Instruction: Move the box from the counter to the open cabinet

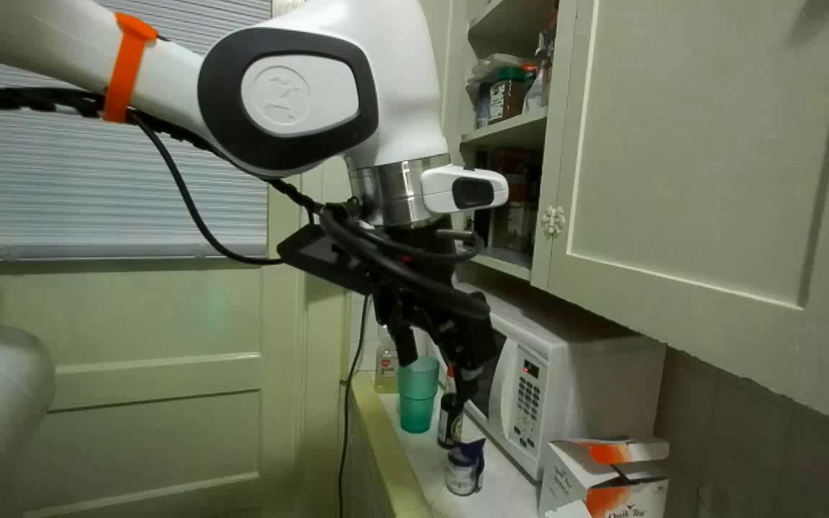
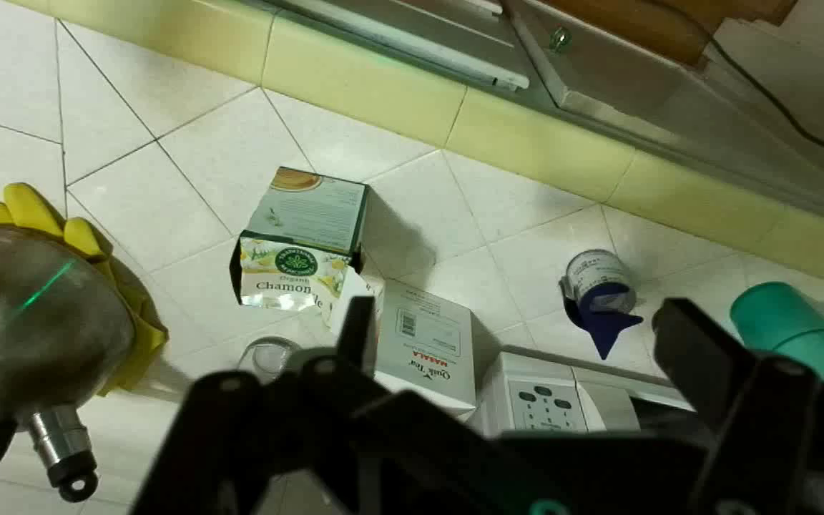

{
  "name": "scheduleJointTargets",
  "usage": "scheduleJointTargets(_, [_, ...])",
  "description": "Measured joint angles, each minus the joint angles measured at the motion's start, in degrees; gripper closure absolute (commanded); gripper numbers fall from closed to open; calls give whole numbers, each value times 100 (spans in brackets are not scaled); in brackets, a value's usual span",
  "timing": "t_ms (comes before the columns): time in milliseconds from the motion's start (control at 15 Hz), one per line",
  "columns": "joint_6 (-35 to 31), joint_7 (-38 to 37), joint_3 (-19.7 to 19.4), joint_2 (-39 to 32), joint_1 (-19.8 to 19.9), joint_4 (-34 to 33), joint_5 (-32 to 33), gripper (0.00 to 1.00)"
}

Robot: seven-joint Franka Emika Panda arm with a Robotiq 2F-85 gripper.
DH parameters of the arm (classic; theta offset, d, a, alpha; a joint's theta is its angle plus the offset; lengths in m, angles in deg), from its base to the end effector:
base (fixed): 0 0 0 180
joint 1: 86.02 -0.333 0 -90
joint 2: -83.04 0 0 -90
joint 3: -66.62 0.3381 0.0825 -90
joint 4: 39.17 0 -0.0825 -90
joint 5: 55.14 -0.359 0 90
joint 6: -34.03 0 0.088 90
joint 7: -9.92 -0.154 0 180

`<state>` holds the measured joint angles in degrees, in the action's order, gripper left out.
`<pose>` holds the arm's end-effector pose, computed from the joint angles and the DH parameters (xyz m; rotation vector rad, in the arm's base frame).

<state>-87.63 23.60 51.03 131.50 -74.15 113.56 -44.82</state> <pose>0.2630 -0.1574 0.4793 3.0498 -0.1651 0.4404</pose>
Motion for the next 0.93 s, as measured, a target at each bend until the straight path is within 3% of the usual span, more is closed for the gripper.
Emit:
scheduleJointTargets(733, [-43,-5,1,-9,0,1,0,0])
scheduleJointTargets(933, [-648,-40,-48,-220,49,57,8,0])
